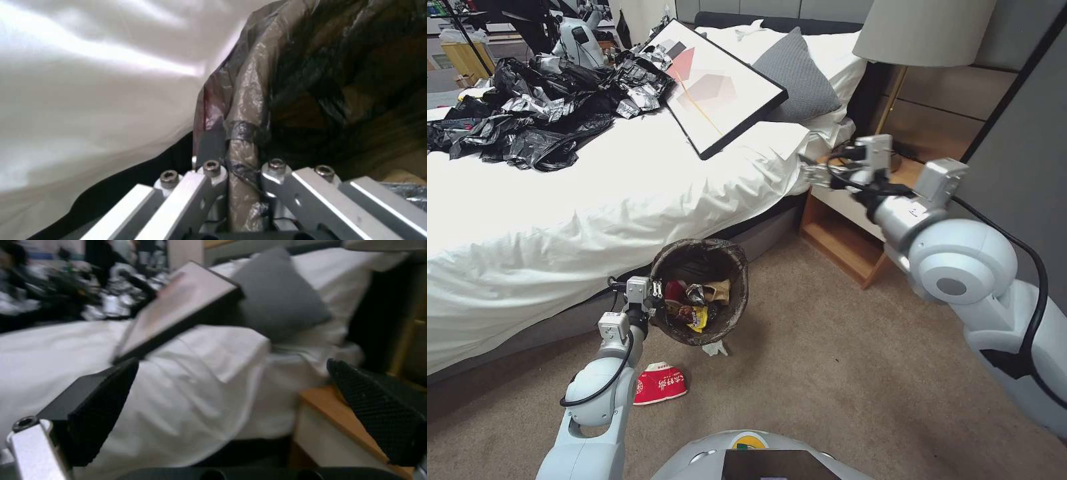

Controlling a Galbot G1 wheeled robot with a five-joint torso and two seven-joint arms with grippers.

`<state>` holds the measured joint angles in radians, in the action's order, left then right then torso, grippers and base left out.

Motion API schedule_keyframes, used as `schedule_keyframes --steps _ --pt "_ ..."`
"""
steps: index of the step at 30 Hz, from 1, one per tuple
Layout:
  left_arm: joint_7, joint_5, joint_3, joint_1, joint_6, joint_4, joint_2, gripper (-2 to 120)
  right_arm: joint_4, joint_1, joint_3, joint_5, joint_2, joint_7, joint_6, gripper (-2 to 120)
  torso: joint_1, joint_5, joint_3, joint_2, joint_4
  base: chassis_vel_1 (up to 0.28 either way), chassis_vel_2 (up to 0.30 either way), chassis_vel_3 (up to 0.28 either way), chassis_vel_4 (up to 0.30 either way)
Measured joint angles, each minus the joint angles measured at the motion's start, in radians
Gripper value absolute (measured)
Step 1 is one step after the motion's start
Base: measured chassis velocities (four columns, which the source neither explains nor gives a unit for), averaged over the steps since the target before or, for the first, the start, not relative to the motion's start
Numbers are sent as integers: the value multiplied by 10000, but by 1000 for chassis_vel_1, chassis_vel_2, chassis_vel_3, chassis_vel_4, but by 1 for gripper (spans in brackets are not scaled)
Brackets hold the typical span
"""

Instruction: Pick up the trash bin, then pick up the garbage from the floor and place it into the trash bin.

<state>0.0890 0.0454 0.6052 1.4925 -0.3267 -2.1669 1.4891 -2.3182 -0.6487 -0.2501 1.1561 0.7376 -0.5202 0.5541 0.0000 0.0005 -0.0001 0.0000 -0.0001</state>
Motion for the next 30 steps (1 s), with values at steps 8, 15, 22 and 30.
schedule_keyframes --steps 8,15,22,30 --pt "-100 310 0 79 -193 -251 -96 2 834 -4591 -2365 -5263 1400 1098 -1769 100 0 -5 1 0 -1 0 0 0 0" --pt "-102 387 -23 109 -340 -387 -145 2 2166 -7175 -2959 -8985 3835 1852 -3985 100 0 -6 0 1 -3 0 0 0 0" --pt "-133 389 -12 179 -362 -494 -161 2 2576 -7321 -2589 -9269 4602 1794 -4076 100 0 -8 1 1 4 8 7 6 7" --pt "-146 381 53 250 -352 -525 -126 2 2869 -7185 -2312 -9428 4914 1741 -4201 100 0 -5 2 0 5 68 76 76 66"
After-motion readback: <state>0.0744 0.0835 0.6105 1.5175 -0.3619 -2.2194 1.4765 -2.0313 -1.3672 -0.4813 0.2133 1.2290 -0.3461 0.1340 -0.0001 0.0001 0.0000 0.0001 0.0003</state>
